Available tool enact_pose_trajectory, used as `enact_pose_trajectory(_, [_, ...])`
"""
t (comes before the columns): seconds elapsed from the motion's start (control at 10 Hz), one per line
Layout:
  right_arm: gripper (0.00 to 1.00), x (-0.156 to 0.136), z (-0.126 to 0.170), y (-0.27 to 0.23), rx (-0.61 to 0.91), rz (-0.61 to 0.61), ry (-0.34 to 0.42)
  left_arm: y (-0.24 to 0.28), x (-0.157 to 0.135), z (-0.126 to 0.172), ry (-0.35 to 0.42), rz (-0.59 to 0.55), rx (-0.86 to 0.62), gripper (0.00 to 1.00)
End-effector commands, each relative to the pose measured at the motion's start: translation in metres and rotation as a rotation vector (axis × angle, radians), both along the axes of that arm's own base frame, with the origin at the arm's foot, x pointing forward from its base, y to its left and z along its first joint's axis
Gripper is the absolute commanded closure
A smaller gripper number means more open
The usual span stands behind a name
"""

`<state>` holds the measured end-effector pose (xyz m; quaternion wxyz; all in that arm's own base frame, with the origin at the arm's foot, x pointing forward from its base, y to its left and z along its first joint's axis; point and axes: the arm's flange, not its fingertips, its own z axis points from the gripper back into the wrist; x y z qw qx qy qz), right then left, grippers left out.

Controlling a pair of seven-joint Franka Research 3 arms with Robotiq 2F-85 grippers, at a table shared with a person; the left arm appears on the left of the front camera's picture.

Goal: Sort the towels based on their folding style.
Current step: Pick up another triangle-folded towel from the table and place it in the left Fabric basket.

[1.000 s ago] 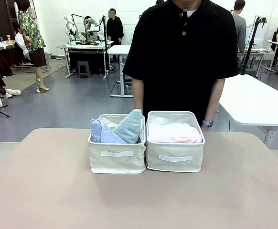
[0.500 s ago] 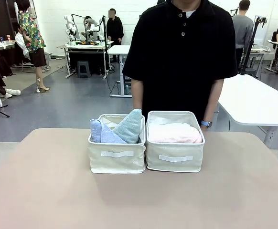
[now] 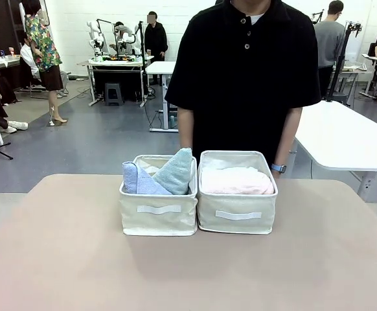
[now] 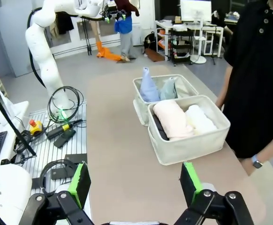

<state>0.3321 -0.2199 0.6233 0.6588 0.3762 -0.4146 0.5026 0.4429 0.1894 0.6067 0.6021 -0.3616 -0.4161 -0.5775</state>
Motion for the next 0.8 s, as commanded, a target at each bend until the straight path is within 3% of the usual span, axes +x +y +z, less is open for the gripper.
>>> enact_pose_trajectory(0.0, [0.0,-0.0013,-0.0032,-0.0054,-0.019,0.017,-0.013,0.0001,-0.0025,0.0003,-0.022,-0.008,-0.011,0.0])
enact_pose_trajectory(0.7, [0.0,-0.0013,-0.0032,-0.0054,-0.019,0.017,-0.013,0.0001,-0.0025,0.0003,-0.022,-0.008,-0.011,0.0])
